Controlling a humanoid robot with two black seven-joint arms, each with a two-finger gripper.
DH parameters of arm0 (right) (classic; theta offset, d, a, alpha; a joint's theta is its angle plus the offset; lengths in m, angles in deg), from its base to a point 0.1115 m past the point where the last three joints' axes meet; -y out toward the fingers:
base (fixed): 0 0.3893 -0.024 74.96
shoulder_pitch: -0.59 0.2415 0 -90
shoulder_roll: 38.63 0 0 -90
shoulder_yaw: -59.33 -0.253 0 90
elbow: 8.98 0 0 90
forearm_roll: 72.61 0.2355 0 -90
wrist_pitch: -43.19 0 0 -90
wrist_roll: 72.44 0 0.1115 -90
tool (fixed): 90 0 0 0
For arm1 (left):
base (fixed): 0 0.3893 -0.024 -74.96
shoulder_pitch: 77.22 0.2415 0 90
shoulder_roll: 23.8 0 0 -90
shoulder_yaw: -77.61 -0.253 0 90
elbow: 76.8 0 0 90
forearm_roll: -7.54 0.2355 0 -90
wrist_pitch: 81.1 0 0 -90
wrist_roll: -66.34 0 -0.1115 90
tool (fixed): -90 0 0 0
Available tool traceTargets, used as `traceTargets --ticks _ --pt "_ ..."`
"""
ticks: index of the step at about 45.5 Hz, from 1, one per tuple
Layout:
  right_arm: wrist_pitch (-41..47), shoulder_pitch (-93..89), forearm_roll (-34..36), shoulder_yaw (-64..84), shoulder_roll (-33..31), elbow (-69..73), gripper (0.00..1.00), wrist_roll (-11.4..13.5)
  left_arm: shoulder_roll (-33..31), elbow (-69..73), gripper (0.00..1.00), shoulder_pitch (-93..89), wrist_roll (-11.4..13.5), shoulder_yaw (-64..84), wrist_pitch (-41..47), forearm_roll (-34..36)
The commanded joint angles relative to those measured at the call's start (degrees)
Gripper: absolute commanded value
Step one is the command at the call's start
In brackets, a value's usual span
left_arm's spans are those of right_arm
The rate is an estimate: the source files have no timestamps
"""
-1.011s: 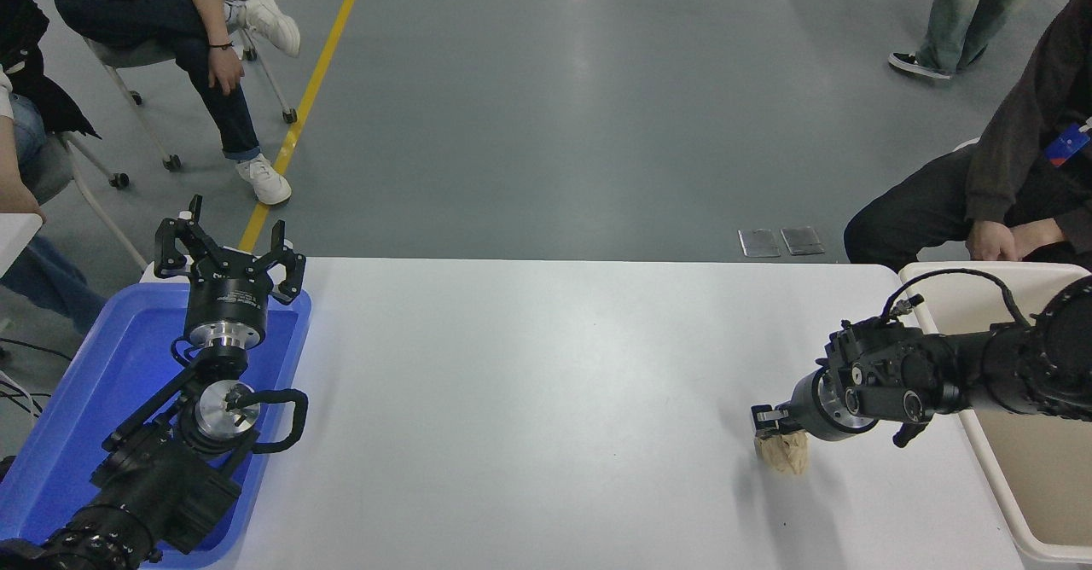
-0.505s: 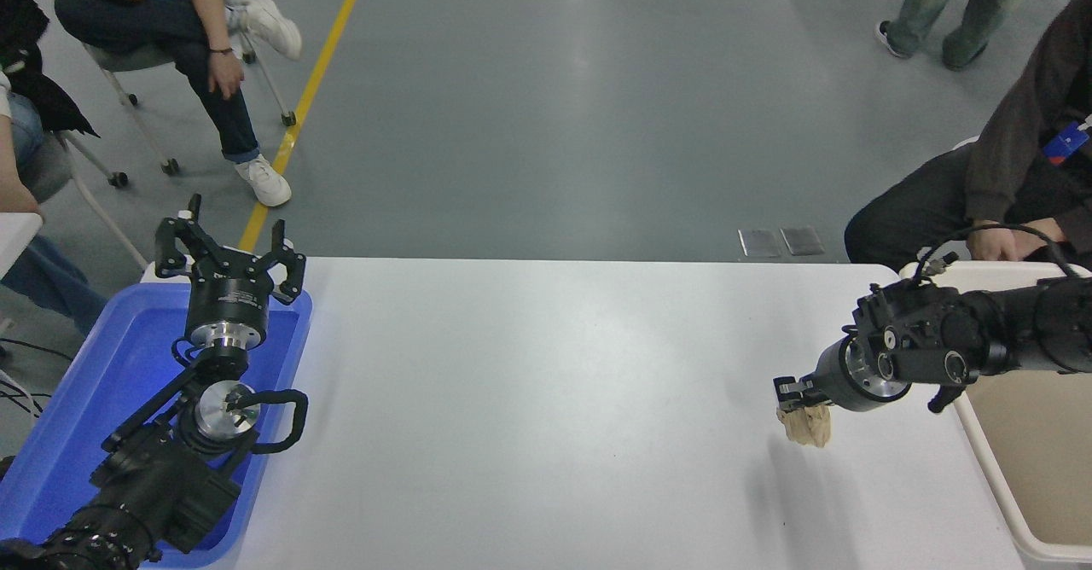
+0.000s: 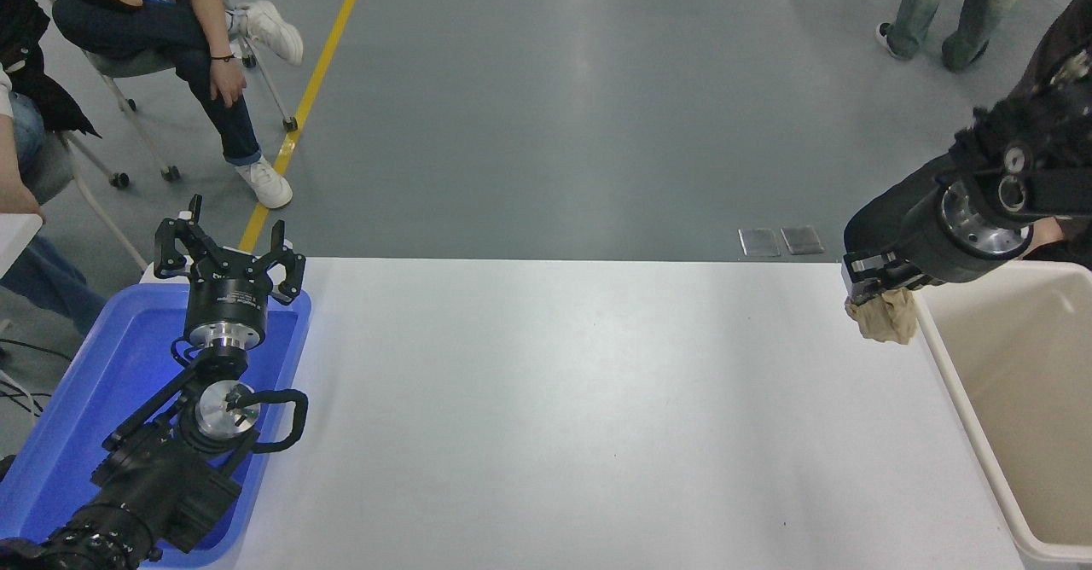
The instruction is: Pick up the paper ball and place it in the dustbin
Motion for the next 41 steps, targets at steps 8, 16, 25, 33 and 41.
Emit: traceTargets --ticks 8,16,25,33,41 --pt "2.0 5.7 0.0 2.7 0.3 3.6 0.00 0.3 0.0 -0.1 0.99 0.0 0.0 0.0 0.0 0.0" --pt "0.8 3.6 -2.5 6.6 -1.6 1.1 0.00 0.2 0.0 0.0 0.99 0.0 0.1 0.0 0.0 0.0" --pt "0.2 -7.7 -15.7 5.7 -12.7 -13.2 0.00 -0.2 0.0 0.0 0.99 0.0 0.0 0.0 0.0 0.0" --pt "-3.7 -24.7 -20.4 -2.8 -20.1 -27.4 0.00 -0.4 0.0 0.0 0.99 0.0 0.0 0.0 0.0 0.0" --pt "-10.7 -46.2 -21.5 -13.4 -22.3 -40.6 0.00 -0.7 0.0 -0.1 0.99 0.0 0.0 0.0 0.0 0.0"
